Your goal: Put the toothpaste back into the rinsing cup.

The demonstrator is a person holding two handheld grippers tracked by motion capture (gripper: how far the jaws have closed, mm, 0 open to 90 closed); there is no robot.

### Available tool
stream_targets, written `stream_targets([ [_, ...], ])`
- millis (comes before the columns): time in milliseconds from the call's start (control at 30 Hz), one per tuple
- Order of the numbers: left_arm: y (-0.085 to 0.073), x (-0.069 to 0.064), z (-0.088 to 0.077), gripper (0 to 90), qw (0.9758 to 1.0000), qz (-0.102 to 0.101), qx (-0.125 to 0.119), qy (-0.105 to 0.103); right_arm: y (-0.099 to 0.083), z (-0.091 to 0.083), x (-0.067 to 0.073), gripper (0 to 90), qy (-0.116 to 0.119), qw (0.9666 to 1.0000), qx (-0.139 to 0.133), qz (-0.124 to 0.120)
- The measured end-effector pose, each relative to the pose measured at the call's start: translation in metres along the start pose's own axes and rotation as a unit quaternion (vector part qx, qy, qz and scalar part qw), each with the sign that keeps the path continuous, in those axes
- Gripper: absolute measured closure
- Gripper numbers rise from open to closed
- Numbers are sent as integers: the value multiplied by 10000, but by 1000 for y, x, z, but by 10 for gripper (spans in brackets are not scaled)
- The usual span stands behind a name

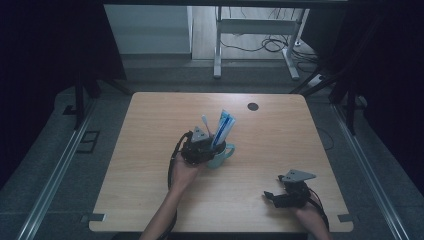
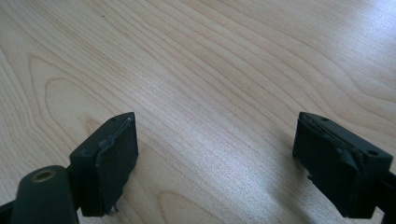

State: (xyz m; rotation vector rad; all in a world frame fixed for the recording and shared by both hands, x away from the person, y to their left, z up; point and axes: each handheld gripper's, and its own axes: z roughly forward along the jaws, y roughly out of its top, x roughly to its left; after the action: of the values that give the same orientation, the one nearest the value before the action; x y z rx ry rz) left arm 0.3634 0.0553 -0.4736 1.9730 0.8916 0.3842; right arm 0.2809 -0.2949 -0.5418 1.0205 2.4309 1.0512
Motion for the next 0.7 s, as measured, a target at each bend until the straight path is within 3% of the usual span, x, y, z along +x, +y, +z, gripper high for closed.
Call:
stream_targets([
  [367,3,0,-7,284,9998,-132,0,-173,0,0,0,142,-1,10000,-3,-6],
  [600,6,-8,-8,198,9997,185,141,-53,0,0,0,142,-4,10000,-1,-12],
  [700,7,-10,-9,174,9996,213,158,-40,0,0,0,142,-5,10000,1,-10],
])
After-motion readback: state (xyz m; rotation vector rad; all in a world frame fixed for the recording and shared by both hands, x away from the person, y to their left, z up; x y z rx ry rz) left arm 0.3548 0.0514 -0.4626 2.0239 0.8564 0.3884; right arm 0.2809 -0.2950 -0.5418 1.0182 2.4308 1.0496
